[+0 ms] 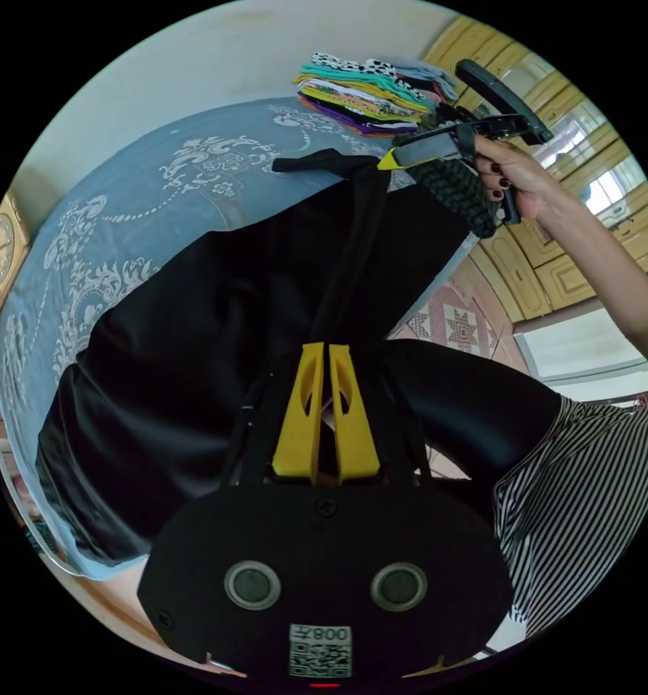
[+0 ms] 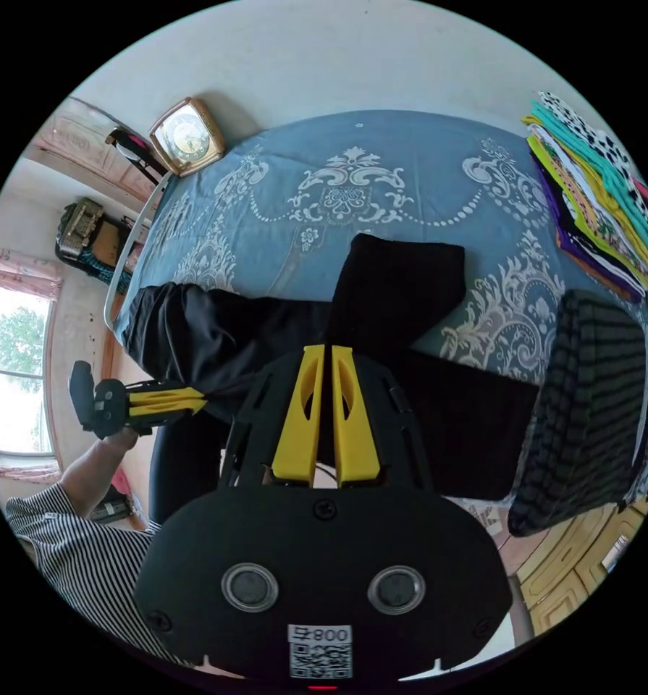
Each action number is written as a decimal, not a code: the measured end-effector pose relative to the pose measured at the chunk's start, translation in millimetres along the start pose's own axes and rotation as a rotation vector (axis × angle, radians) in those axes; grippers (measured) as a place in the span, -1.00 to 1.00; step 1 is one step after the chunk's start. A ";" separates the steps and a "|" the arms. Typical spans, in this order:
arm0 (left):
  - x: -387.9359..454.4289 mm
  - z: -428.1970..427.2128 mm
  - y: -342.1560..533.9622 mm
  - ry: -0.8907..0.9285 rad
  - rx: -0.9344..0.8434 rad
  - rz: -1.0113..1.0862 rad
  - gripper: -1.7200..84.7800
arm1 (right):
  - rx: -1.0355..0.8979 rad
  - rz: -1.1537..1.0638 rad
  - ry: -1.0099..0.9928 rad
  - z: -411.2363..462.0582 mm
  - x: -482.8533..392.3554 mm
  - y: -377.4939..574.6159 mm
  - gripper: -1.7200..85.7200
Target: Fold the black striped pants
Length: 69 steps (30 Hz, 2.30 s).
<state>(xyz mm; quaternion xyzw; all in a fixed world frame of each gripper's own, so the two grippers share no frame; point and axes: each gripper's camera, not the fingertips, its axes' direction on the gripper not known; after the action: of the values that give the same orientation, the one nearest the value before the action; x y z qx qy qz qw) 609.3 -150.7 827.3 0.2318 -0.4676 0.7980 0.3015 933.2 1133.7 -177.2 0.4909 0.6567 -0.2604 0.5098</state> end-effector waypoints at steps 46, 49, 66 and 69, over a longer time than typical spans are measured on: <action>74.0 126.8 -124.5 -0.061 -0.240 -0.088 -0.95 | -0.135 -0.071 0.089 173.1 25.3 172.4 -0.92; 53.5 142.1 -126.3 -0.034 -0.271 -0.138 -0.95 | -0.108 -0.090 0.081 173.8 25.0 176.7 -0.92; -40.6 146.4 -177.9 0.278 -0.004 -0.168 -0.94 | 0.017 0.017 -0.084 200.1 51.6 212.2 -0.85; -58.0 163.5 -208.7 0.330 0.011 -0.170 -0.90 | 0.081 0.020 -0.087 193.0 48.3 216.7 -0.83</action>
<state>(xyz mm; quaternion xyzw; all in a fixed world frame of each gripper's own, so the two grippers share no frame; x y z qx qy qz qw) 810.5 -231.4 990.5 0.1381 -0.3862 0.7994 0.4390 1210.4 1072.3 -254.1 0.5061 0.6177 -0.3028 0.5202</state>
